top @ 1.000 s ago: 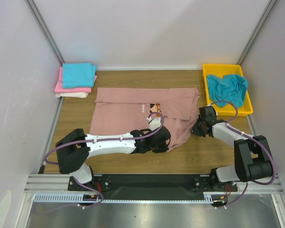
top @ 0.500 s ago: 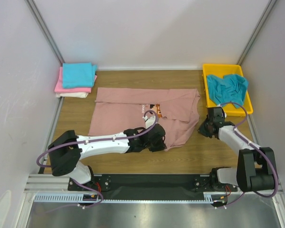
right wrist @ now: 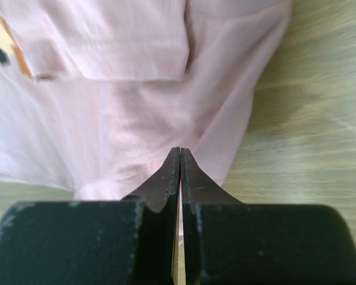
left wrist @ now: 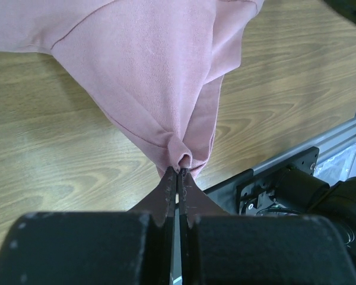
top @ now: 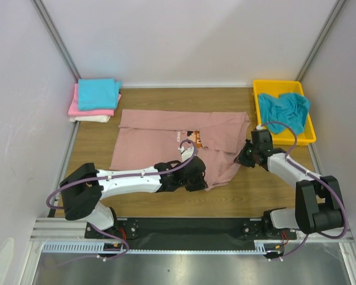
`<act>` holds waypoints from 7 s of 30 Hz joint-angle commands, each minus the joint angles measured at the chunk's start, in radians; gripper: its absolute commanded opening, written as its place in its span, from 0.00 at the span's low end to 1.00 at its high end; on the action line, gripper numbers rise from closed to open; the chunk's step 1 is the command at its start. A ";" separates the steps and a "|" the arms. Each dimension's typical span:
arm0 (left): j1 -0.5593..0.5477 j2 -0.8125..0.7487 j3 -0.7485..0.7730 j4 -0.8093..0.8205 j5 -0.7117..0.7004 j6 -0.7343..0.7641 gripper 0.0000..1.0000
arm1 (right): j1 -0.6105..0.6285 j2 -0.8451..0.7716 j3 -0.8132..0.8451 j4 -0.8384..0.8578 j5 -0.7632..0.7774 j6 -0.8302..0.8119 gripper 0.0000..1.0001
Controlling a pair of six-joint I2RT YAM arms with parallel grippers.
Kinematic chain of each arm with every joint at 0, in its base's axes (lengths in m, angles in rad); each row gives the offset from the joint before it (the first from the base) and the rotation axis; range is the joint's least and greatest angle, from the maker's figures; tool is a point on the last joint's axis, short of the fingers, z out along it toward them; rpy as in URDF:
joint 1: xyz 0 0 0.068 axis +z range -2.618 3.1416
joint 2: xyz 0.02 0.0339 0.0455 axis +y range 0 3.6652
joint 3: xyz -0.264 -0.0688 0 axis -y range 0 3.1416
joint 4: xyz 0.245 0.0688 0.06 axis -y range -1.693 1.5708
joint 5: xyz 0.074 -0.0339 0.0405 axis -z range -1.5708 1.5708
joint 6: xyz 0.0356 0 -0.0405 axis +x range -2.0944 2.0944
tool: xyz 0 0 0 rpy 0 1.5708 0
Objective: Fold and stack the t-shirts
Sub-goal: Fold the tshirt
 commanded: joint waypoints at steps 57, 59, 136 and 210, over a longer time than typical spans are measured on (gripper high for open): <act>0.298 -0.114 0.144 -0.215 -0.128 0.505 0.79 | 0.184 -0.136 0.058 -0.222 0.100 0.110 0.06; 0.329 -0.031 0.143 -0.134 -0.133 0.499 0.79 | 0.204 -0.114 0.018 -0.190 0.118 0.132 0.04; 1.098 -0.273 -0.278 -0.170 -0.130 0.400 0.40 | 0.089 0.089 -0.040 -0.423 0.131 0.098 0.00; 1.194 -0.391 -0.261 -0.141 -0.128 0.396 0.21 | 0.055 0.145 0.061 -0.449 0.192 0.034 0.00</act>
